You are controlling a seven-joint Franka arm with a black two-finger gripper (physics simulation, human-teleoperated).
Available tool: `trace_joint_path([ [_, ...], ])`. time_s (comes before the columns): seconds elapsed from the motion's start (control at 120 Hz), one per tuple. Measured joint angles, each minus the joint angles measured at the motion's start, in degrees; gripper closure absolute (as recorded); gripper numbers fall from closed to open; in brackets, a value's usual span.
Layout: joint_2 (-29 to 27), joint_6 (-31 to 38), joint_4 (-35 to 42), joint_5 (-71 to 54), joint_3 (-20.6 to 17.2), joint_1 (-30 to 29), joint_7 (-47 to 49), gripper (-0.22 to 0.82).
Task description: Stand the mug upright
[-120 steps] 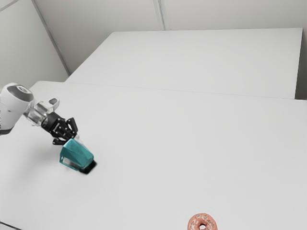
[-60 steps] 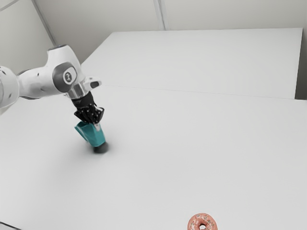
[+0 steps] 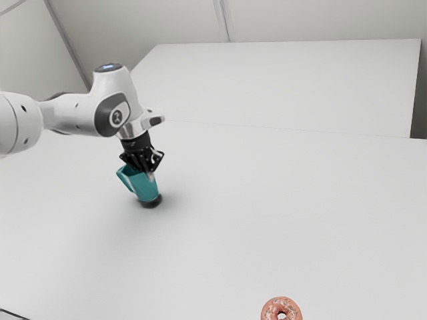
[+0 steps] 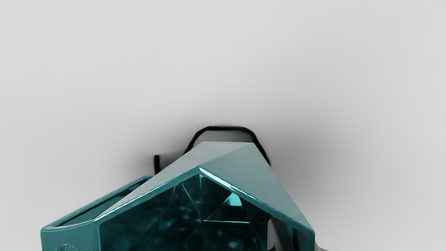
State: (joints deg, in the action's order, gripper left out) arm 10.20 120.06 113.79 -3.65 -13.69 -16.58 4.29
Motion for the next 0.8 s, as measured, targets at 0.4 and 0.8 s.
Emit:
trace_joint_path([
  [0.4, 2.5, 2.7, 0.0, -0.3, -0.3, 0.1, 5.4, 0.53],
  [0.8, -5.7, -0.2, -0.8, -1.9, -0.7, 1.6, 7.8, 0.08],
])
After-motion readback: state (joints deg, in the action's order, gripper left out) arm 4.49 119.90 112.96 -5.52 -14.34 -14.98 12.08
